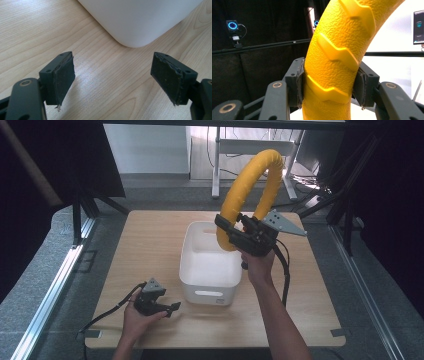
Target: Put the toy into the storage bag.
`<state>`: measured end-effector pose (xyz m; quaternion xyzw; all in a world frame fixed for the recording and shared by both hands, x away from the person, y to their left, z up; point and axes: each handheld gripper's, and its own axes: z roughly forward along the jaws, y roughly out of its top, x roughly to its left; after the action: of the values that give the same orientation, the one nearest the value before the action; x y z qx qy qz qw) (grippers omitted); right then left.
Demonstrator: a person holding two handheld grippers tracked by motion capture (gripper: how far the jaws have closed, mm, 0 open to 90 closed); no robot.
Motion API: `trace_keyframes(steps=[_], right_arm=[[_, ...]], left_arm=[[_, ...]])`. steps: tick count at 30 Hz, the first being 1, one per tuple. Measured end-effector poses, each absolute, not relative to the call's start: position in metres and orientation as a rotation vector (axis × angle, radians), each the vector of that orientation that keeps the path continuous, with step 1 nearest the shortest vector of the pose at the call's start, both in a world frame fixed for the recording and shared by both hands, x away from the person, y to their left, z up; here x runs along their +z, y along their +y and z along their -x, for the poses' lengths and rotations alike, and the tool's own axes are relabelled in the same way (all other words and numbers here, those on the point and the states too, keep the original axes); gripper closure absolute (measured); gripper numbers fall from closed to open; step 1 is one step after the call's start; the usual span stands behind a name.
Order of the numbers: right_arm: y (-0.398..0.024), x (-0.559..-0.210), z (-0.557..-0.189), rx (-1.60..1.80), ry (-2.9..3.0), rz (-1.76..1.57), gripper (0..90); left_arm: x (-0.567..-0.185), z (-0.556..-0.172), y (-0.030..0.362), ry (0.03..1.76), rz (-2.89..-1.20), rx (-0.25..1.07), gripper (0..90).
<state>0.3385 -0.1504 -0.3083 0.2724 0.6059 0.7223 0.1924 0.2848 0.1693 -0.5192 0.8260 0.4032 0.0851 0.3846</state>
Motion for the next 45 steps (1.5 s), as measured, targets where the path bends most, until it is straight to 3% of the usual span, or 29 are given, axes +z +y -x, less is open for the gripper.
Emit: trace_keyframes(steps=[45], right_arm=[[-0.101, -0.336, -0.323, 2.106, 1.775, -0.725, 48.9]], left_arm=[[-0.518, -0.284, 0.17, 1.032, -2.098, 0.219, 19.5]])
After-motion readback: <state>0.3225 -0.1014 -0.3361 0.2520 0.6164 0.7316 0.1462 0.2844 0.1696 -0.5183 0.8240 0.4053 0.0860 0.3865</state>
